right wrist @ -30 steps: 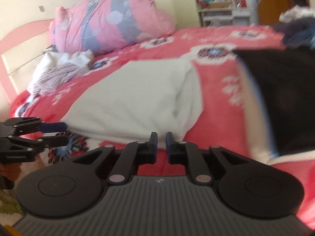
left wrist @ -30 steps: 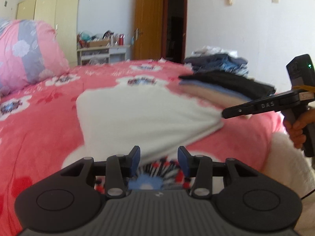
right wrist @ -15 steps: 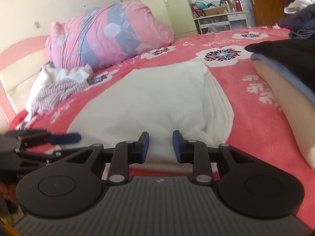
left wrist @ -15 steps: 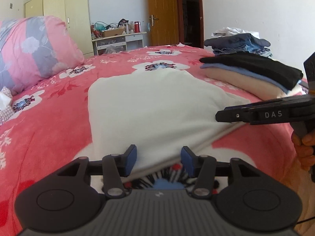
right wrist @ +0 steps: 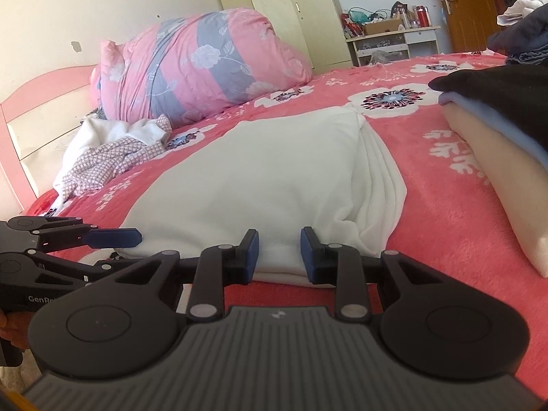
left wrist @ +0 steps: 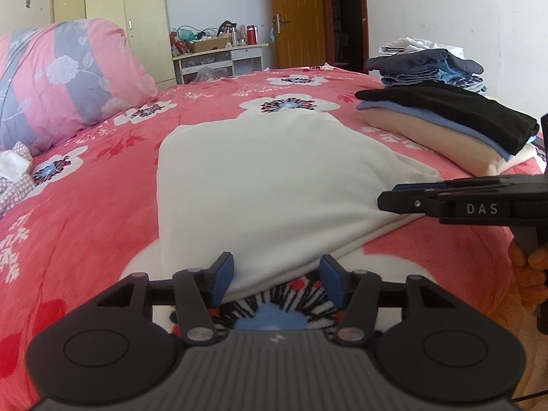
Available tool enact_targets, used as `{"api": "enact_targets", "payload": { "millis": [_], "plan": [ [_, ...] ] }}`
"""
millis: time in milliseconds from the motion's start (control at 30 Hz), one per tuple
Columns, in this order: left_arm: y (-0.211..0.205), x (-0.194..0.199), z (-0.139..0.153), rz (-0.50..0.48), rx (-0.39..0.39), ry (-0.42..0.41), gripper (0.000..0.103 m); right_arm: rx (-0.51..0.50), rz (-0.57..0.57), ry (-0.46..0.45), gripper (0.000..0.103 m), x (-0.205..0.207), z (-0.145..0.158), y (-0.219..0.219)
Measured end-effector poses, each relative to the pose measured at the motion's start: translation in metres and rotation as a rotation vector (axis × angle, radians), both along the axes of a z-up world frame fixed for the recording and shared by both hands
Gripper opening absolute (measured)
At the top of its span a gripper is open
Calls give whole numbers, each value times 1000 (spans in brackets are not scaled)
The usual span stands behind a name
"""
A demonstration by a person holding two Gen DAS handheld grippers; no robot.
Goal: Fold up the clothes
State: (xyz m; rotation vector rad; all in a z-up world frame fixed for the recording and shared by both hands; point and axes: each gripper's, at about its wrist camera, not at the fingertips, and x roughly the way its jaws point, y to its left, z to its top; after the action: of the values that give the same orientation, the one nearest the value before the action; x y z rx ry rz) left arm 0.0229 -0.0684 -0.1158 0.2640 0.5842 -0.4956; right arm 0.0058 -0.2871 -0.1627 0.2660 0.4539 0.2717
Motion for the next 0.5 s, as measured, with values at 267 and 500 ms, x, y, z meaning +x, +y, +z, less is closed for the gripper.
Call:
{"api": "enact_targets", "payload": {
  "millis": [267,500],
  "plan": [
    [-1,-5,3,10,8,3,57,15,6,-11,26,0,-2,-3],
    [14,-11,24,20,-42,-15,57,48,15,13,27,-9,3,-10]
  ]
}}
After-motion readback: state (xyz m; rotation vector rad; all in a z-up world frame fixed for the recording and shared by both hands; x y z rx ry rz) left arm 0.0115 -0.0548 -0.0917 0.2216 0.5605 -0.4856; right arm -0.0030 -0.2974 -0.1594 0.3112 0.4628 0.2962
